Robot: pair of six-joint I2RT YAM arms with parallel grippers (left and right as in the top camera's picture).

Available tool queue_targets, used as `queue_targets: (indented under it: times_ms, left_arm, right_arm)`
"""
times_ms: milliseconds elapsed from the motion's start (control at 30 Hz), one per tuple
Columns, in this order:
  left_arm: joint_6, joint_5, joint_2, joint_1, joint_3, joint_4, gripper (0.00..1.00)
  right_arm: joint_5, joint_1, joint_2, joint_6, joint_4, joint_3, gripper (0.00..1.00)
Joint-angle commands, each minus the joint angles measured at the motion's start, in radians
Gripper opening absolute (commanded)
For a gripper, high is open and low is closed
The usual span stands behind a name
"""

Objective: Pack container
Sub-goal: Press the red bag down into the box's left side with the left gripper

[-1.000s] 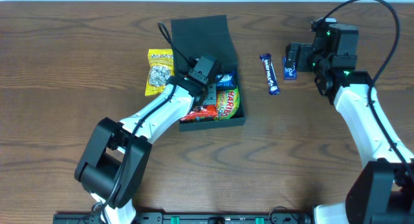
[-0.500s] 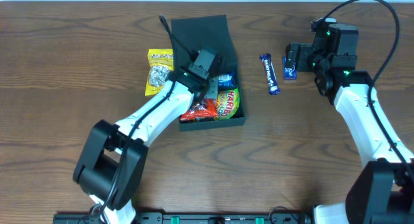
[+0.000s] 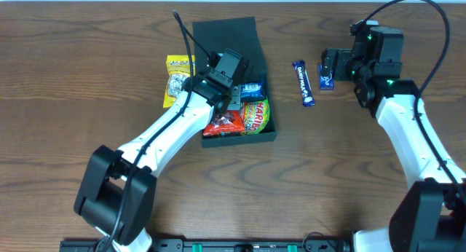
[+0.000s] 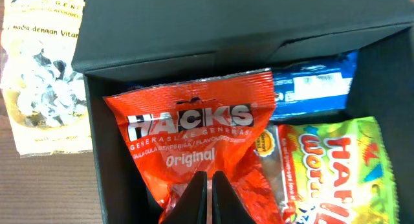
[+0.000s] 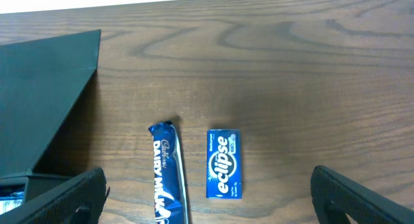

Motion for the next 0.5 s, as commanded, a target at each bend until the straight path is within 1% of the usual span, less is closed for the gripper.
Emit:
queue_targets:
  times_ms: [0,467]
  left_arm:
    - [0.013,-0.026,0.052,0.003,0.004,-0.004,0.06]
    - [0.013,-0.017,0.18,0.003,0.002,-0.01,0.06]
  right_arm:
    - [0.003,-0.013,0.001,0.013,-0.001,0.011,0.99]
    - [0.003,-0.013,0.001,0.012,-0.001,0.011,0.99]
